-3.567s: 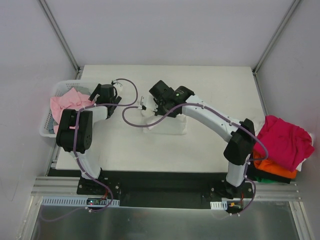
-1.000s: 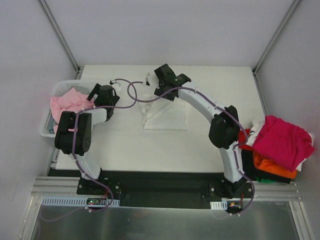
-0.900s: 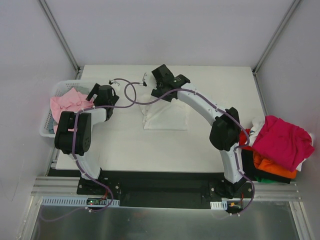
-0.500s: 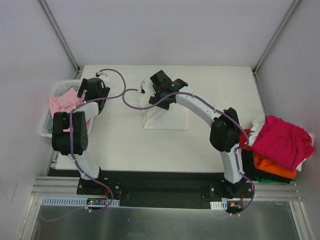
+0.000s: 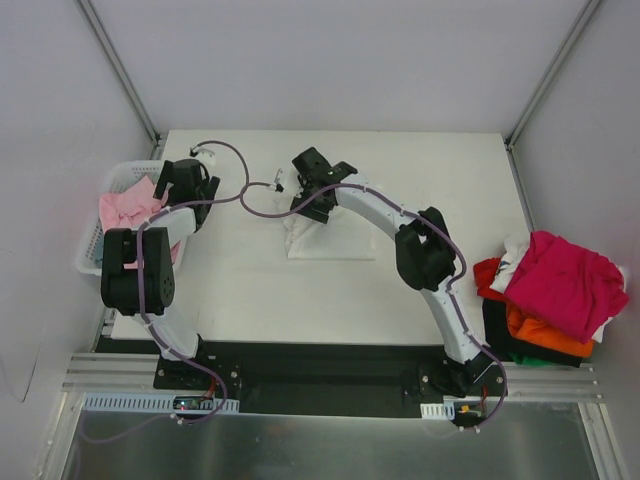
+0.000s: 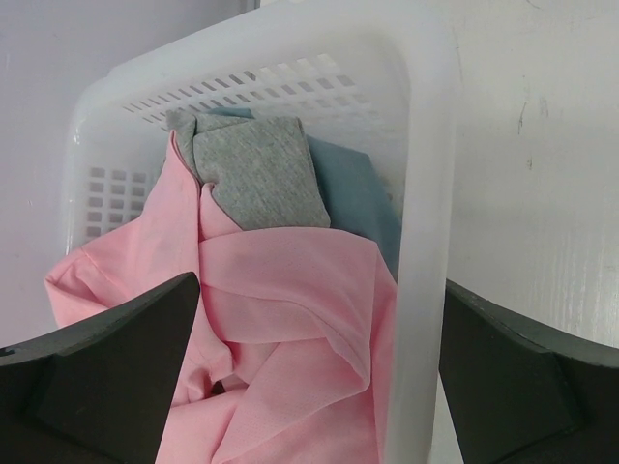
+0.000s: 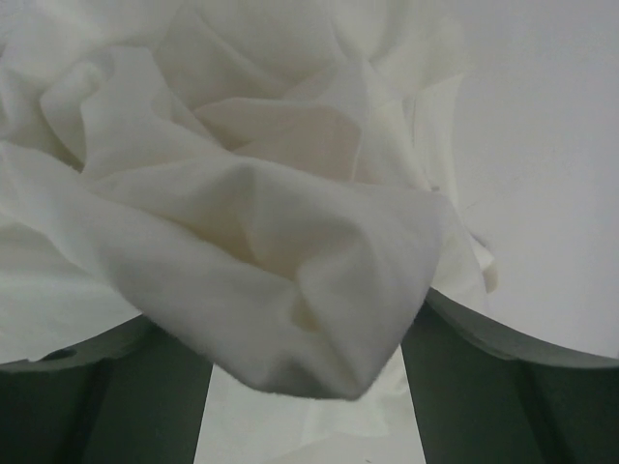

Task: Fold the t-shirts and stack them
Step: Fold the tshirt

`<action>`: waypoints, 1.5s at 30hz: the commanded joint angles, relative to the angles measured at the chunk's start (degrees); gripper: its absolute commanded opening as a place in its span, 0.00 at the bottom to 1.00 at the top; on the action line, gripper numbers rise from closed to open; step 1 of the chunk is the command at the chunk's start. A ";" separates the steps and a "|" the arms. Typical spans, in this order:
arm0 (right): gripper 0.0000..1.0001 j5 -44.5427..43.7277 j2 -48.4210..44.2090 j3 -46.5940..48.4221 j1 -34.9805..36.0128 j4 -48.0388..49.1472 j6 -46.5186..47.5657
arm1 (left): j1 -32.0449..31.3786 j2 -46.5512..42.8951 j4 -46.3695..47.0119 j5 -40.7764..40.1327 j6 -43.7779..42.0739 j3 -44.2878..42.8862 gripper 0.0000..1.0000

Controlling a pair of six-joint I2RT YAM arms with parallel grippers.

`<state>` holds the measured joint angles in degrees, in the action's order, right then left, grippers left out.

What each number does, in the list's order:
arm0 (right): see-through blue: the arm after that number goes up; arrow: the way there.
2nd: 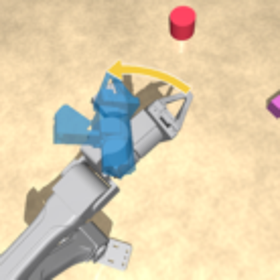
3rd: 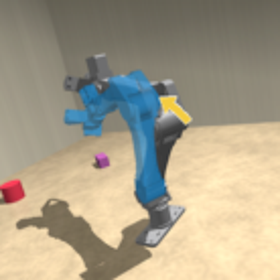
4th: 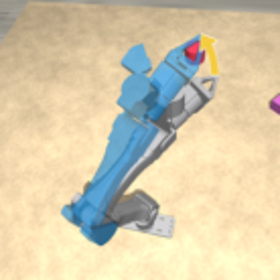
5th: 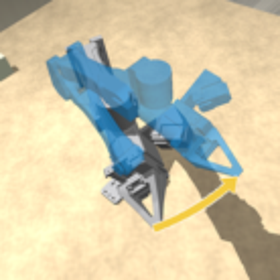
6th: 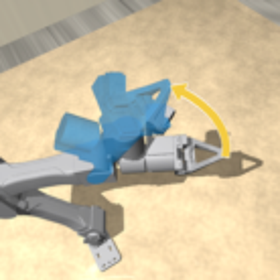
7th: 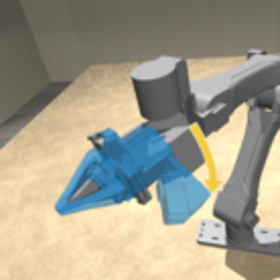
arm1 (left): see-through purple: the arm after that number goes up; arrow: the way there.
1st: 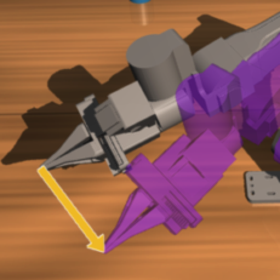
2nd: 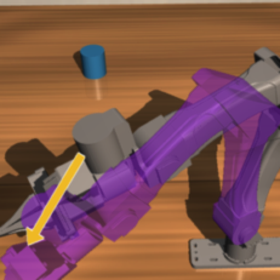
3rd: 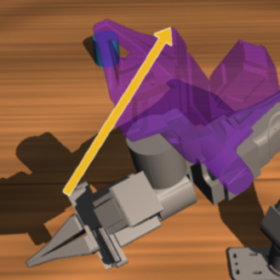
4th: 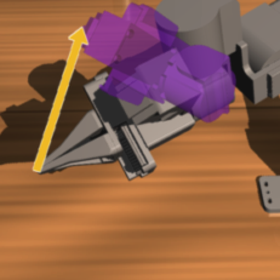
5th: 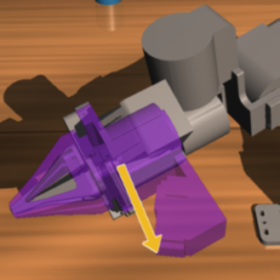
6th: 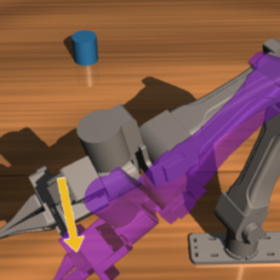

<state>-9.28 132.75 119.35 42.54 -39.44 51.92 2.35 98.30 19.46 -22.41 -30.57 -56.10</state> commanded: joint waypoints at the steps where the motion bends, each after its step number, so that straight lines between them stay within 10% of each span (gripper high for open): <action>1: 0.74 0.49 1.10 2.11 -0.62 4.37 1.43 | 1.34 -2.85 -0.48 -0.26 0.51 2.13 0.99; 17: 0.76 -12.96 -0.36 -2.44 -0.27 16.76 3.19 | 0.82 -1.18 -2.58 4.91 -0.63 0.55 0.99; 31: 0.78 -21.39 -16.37 -14.05 0.87 17.91 1.96 | -7.62 -3.29 -14.26 16.69 4.10 -8.06 0.99; 45: 0.80 -25.79 -12.60 -19.06 -4.48 21.95 4.85 | -18.51 -2.15 -22.71 28.38 9.03 -17.47 0.99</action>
<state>-31.35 118.19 101.32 40.82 -19.81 55.86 -12.25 97.47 -0.14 -1.39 -24.12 -69.82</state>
